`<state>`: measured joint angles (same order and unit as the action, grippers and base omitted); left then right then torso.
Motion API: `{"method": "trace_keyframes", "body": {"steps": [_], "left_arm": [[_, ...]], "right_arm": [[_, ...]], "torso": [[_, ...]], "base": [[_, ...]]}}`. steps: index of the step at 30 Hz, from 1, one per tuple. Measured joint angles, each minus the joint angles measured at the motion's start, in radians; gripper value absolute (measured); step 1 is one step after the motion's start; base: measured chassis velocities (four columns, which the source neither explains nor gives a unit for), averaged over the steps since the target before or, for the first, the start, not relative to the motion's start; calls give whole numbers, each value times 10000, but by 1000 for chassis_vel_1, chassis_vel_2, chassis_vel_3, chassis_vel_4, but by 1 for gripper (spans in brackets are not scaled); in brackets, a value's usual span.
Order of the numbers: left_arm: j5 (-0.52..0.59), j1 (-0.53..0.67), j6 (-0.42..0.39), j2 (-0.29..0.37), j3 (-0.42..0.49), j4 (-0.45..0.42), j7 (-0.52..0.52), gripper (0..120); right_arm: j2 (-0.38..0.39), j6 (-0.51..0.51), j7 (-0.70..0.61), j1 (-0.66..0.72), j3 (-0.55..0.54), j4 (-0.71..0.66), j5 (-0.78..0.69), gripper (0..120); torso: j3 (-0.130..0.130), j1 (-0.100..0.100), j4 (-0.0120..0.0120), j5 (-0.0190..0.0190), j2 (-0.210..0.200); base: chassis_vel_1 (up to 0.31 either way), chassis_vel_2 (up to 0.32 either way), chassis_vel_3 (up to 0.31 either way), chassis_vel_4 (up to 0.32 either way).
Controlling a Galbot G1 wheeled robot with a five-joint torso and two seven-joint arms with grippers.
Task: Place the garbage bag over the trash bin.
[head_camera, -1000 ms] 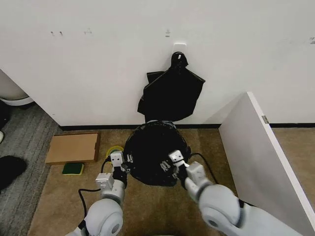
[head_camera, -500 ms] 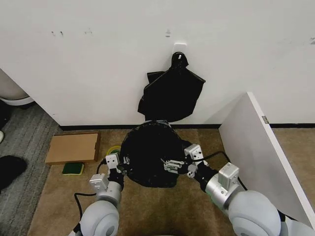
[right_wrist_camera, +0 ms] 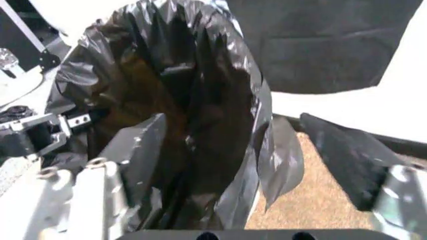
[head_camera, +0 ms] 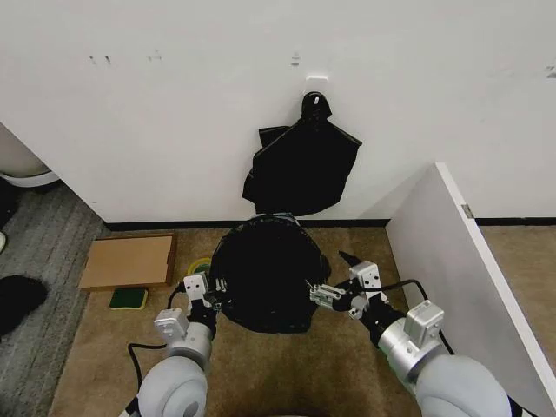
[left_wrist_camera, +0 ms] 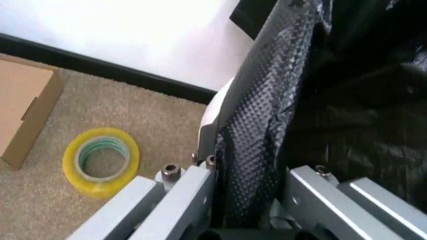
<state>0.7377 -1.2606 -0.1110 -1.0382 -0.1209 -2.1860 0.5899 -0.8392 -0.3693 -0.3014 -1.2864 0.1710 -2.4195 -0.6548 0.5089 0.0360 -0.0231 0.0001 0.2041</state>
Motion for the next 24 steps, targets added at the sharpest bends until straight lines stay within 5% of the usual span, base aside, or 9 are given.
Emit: {"method": "trace_keyframes", "body": {"steps": [13,24], "left_arm": [[95,19,24,81,-5,-54,-20,0],[85,9,46,62,6,-44,-51,0]], "right_arm": [[-141,-125,-157,126,282,420,-221,49],[-77,-297,-435,265,206,370,-501,10]], "torso": [[1,0,1,0,0],[1,0,1,-1,0]], "base": [[0,0,0,0],[0,0,0,0]]}}
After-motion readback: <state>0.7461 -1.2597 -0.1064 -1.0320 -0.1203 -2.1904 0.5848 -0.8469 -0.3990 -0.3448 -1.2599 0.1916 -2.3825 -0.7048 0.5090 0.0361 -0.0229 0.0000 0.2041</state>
